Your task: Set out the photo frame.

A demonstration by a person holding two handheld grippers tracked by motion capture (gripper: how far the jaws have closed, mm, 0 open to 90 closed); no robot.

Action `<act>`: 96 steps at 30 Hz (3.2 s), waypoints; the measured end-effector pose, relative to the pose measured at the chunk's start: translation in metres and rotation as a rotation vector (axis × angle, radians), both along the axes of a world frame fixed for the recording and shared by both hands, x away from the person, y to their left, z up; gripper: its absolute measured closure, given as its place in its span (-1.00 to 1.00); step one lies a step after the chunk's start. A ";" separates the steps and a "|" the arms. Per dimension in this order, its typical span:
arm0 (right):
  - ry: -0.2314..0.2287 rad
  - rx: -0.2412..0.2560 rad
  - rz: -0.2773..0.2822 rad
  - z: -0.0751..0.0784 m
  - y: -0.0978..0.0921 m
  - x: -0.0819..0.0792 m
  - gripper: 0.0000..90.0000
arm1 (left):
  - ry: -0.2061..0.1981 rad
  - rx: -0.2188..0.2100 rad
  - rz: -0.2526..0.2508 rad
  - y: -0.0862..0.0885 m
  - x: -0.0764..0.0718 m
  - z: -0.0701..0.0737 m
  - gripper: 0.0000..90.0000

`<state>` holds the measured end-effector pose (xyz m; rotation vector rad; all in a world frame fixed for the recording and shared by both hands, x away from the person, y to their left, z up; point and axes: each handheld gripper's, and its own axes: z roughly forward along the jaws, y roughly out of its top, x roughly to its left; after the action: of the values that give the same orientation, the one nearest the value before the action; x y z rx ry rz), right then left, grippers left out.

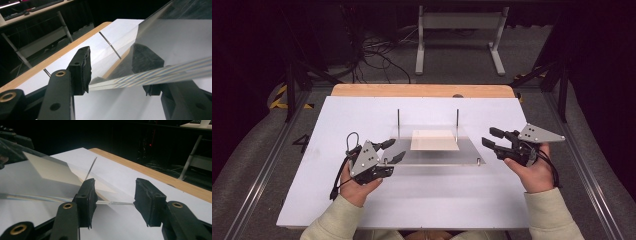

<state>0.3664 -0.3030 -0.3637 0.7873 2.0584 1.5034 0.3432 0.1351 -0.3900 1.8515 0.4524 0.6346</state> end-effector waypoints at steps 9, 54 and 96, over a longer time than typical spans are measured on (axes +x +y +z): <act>-0.004 -0.075 0.045 0.004 -0.005 -0.012 0.12 | 0.019 -0.009 -0.004 0.000 0.001 0.001 0.05; -0.214 -0.123 0.236 -0.019 0.057 -0.011 0.28 | 0.019 -0.032 0.000 0.001 0.002 0.002 0.05; -0.465 -0.149 0.118 0.043 0.070 -0.053 0.33 | -0.110 -0.124 0.027 0.007 -0.027 0.065 0.20</act>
<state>0.3131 -0.2335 -0.3210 0.2306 1.8552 1.4117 0.3163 0.1417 -0.3254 1.6867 0.4344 0.7075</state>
